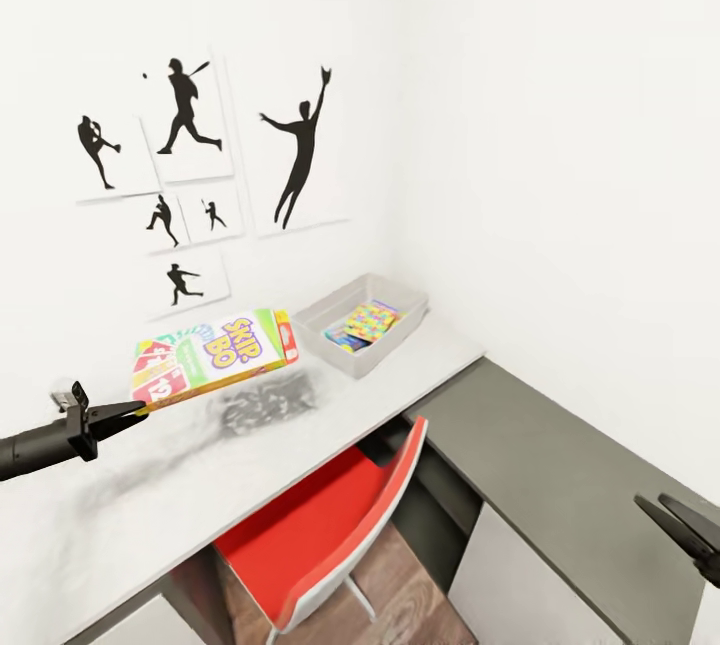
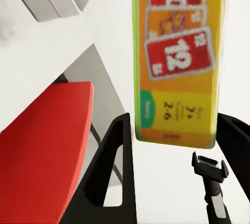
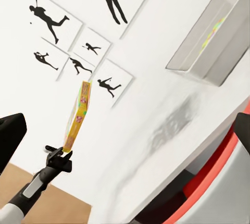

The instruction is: Put all the toys in the child's room - the three board games (two on the bed and one on the table), the two jigsaw puzzles on the table, and the tennis ball on the table - inside the toy box on the table in the child's room.

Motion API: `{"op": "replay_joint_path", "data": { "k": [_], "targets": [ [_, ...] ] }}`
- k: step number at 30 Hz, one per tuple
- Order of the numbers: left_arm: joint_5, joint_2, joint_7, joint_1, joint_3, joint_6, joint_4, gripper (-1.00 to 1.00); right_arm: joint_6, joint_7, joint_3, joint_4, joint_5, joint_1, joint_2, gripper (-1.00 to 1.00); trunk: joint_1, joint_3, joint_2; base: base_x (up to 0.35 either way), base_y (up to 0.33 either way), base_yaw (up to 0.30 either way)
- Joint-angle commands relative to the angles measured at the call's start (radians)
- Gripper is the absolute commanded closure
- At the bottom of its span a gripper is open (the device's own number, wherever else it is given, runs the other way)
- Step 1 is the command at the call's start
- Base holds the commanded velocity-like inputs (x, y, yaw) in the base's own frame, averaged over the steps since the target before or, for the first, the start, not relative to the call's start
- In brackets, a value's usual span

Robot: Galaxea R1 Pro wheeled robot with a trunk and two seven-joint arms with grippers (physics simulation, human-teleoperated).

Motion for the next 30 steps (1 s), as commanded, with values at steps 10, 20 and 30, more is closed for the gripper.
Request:
{"op": "replay_joint_path", "data": {
  "k": [10,20,30],
  "targets": [
    [0.005,0.0,-0.002,0.0,0.0,0.008,-0.002,1.0,0.007,0.0,0.0,-0.001,-0.003,0.0,0.0,-1.0,0.001,-0.004,-0.002,0.158,0.017,-0.274],
    [0.006,0.003,-0.003,0.001,0.0,0.008,-0.003,1.0,0.007,0.0,-0.001,-0.001,-0.003,0.0,0.0,-1.0,0.001,-0.004,-0.002,0.005,-0.017,-0.28],
    [0.007,0.003,-0.003,0.001,0.0,0.008,-0.003,1.0,0.008,0.001,-0.001,-0.001,-0.003,0.0,0.0,-1.0,0.001,-0.004,-0.002,-0.021,0.0,-0.281]
  ]
}}
